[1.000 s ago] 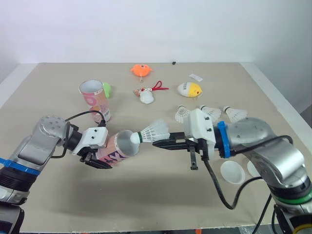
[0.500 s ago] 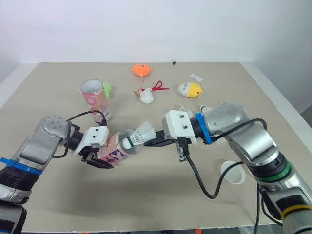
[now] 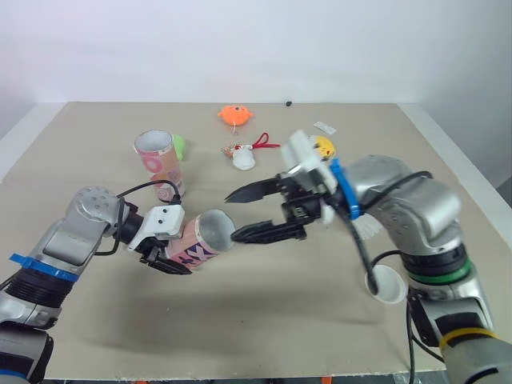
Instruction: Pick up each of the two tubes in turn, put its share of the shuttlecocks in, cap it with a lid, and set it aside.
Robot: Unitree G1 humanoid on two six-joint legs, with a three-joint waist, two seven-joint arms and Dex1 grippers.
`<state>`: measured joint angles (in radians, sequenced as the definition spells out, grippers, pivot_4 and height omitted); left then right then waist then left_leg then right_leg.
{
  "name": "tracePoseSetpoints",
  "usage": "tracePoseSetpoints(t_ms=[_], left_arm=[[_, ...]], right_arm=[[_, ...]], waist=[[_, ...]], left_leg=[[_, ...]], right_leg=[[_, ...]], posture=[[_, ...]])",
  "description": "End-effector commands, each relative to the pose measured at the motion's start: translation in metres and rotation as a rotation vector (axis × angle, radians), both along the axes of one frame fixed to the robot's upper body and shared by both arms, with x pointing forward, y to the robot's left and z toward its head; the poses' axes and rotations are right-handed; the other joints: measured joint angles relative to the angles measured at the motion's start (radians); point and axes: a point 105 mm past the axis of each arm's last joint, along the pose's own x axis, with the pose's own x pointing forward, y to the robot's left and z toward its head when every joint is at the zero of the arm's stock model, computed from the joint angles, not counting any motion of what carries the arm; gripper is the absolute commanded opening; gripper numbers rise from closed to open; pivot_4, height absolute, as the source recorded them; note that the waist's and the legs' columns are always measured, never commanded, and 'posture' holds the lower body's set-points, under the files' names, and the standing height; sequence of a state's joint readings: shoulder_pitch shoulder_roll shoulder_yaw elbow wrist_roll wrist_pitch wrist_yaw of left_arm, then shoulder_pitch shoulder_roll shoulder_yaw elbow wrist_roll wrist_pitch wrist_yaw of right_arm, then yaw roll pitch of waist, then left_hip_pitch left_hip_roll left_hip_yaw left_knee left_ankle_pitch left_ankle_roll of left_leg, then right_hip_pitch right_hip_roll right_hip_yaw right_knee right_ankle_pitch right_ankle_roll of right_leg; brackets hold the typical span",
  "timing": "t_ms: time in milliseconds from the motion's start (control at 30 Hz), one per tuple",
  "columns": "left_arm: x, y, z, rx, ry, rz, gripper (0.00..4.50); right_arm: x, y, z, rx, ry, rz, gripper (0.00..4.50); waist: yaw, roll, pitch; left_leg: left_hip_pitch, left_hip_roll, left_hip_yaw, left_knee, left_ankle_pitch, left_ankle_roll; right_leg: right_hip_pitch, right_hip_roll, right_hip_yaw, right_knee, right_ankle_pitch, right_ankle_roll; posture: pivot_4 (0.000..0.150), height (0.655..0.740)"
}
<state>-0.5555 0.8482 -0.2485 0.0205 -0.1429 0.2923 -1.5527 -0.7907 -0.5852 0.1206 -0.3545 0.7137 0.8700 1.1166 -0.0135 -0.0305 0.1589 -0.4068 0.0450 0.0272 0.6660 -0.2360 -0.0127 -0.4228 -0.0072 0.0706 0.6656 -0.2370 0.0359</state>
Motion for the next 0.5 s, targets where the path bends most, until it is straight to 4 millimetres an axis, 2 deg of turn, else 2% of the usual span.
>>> tracePoseSetpoints(t_ms=[33, 133, 200, 300, 500], left_arm=[[-0.007, -0.004, -0.008, -0.003, 0.024, 0.004, 2.99], [-0.012, -0.001, -0.011, 0.000, 0.033, 0.016, 2.99], [-0.013, -0.001, -0.013, -0.001, 0.039, 0.018, 2.99], [-0.014, -0.003, -0.013, -0.001, 0.040, 0.014, 2.99], [-0.014, -0.009, -0.011, -0.009, 0.038, -0.005, 2.99]], right_arm=[[0.008, -0.042, -0.009, 0.006, -0.040, -0.295, 3.41], [0.030, -0.074, -0.048, -0.113, -0.060, -0.631, 3.41], [0.042, -0.084, -0.069, -0.126, -0.008, -0.813, 3.41], [0.057, -0.082, -0.089, -0.136, 0.031, -0.982, 3.41], [0.091, -0.072, -0.105, -0.140, 0.039, -1.172, 3.41]], waist=[[0.007, 0.000, 0.000], [0.003, 0.001, -0.001], [-0.005, 0.002, -0.002], [-0.011, 0.005, -0.002], [-0.010, 0.005, -0.002]], left_leg=[[0.000, 0.000, -0.001, 0.000, 0.000, 0.000], [0.000, 0.000, 0.001, 0.000, -0.001, 0.001], [0.000, 0.000, 0.001, -0.001, -0.001, 0.001], [0.002, 0.001, 0.001, -0.001, -0.001, 0.002], [0.001, 0.001, 0.002, 0.000, 0.000, 0.003]], right_leg=[[0.000, 0.000, -0.001, 0.000, 0.000, 0.000], [-0.001, 0.000, 0.001, 0.000, -0.002, 0.002], [-0.001, 0.001, 0.001, 0.000, -0.003, 0.001], [-0.002, 0.003, 0.003, 0.001, 0.000, 0.000], [-0.001, 0.003, 0.003, 0.001, -0.001, -0.003]], posture=[[0.150, 0.7400], [0.150, 0.7400], [0.150, 0.7400], [0.150, 0.7400], [0.150, 0.7400]])
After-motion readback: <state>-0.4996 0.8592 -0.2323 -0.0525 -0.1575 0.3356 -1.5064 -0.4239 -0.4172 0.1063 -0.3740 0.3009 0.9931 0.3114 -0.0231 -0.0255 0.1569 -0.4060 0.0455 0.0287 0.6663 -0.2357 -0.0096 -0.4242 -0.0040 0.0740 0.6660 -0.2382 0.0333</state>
